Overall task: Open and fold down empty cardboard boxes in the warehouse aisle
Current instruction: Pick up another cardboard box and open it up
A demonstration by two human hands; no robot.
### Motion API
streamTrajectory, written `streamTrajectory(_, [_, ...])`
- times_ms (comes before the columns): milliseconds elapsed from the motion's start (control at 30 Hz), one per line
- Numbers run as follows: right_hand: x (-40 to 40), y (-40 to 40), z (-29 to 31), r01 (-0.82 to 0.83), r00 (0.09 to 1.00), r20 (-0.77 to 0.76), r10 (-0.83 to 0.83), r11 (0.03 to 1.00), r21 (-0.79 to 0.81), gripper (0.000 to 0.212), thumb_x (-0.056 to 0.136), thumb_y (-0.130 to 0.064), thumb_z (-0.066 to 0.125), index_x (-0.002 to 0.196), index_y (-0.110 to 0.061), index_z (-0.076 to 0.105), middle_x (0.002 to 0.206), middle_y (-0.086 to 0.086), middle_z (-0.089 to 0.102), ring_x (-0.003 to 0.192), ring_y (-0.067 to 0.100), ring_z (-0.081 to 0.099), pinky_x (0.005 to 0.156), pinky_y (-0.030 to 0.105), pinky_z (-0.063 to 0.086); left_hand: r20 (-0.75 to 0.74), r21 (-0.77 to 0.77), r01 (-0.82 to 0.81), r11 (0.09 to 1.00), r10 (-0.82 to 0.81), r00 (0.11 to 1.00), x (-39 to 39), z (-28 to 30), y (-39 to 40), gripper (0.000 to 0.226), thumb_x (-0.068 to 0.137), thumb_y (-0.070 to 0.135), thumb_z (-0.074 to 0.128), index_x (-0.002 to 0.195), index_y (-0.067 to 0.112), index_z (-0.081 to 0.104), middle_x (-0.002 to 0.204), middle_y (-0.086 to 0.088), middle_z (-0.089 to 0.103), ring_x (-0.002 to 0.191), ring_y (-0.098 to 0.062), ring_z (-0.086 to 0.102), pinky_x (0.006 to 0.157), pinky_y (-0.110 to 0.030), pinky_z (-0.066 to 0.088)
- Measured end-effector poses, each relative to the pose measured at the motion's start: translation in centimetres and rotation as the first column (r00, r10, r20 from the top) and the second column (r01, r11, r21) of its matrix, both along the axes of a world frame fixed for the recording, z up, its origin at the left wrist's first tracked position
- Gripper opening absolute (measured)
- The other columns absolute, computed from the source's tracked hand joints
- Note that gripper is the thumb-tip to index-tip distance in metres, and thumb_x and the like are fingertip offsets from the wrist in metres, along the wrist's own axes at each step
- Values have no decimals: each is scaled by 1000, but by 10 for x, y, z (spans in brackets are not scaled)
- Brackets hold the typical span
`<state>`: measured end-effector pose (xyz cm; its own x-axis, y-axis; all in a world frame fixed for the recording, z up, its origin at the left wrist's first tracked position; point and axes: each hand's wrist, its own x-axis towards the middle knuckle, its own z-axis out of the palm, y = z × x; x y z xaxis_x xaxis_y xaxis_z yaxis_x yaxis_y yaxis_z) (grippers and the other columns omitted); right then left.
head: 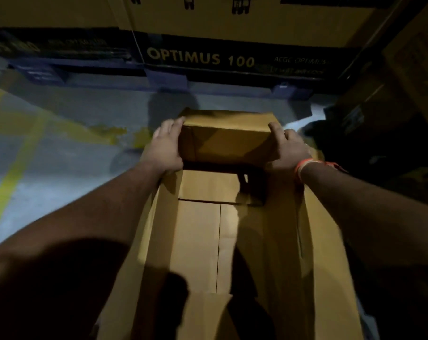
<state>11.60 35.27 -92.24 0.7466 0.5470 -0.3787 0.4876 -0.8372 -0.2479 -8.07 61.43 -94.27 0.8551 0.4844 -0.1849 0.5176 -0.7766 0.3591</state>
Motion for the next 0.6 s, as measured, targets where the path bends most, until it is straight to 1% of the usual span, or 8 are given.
streamTrajectory(33, [-5, 0, -4, 24, 999, 46, -25, 1000, 14, 116, 74, -21, 82, 159, -38, 4, 150, 16, 31, 137, 38, 36, 110, 55, 40, 54, -25, -13, 1000, 14, 998, 0, -2, 0, 110, 68, 3, 76, 160, 21, 18, 152, -14, 29, 138, -39, 36, 113, -46, 40])
streamTrajectory(100, [-11, 1, -3, 54, 995, 82, -58, 998, 42, 117, 72, -13, 80, 158, -40, 6, 150, 15, 30, 138, 38, 35, 110, 56, 40, 87, -32, -33, 999, 35, 996, 2, -2, -1, 108, 66, -4, 72, 158, 21, 23, 149, -17, 31, 135, -41, 38, 113, -46, 40])
streamTrajectory(200, [-24, -2, 2, 80, 987, 136, -84, 996, 31, 123, 71, -11, 82, 157, -44, 1, 164, 13, 11, 150, 39, 16, 116, 60, 31, 74, 24, -130, 991, 127, 989, -5, 4, -16, 110, 69, -2, 73, 157, 34, 16, 163, -16, 12, 148, -41, 25, 114, -56, 38])
streamTrajectory(267, [-45, -10, 3, 123, 986, 116, -122, 992, -3, 126, 73, -11, 82, 156, -47, -6, 168, 8, -6, 154, 36, 2, 121, 59, 22, 66, 59, -167, 984, 163, 984, -25, 9, -36, 110, 73, -3, 71, 156, 40, 14, 167, -11, -2, 153, -38, 15, 114, -61, 35])
streamTrajectory(367, [-92, -38, 5, 166, 981, 105, -162, 986, -26, 120, 77, -11, 80, 157, -46, -2, 167, 4, -17, 154, 35, -1, 122, 58, 22, 33, 40, -217, 975, 216, 976, -71, 17, -72, 106, 79, -6, 70, 158, 44, 19, 168, -3, -12, 156, -34, 4, 118, -60, 31])
streamTrajectory(433, [-131, -66, 3, 192, 975, 118, -188, 981, -26, 113, 79, -10, 78, 158, -43, 4, 166, 5, -19, 154, 36, -1, 121, 57, 24, -5, -30, -301, 953, 301, 954, -110, 17, -99, 100, 83, -4, 69, 157, 46, 23, 167, 4, -12, 155, -34, 10, 116, -56, 37])
streamTrajectory(500, [-176, -96, 1, 186, 973, 148, -179, 982, -37, 104, 81, -5, 74, 159, -39, 14, 165, 8, -21, 154, 37, -2, 122, 56, 22, -62, -53, -346, 937, 343, 937, -153, 18, -130, 92, 87, 0, 65, 155, 47, 25, 168, 1, -1, 149, -35, 30, 111, -51, 45])
streamTrajectory(600, [-228, -130, 5, 144, 981, 150, -126, 983, -117, 87, 85, 10, 55, 157, -30, 27, 162, 15, -27, 152, 41, -9, 123, 55, 16, -100, -151, -375, 915, 364, 926, -201, 29, -165, 71, 99, 8, 55, 157, 40, 30, 152, -9, 44, 126, -28, 57, 106, -41, 51])
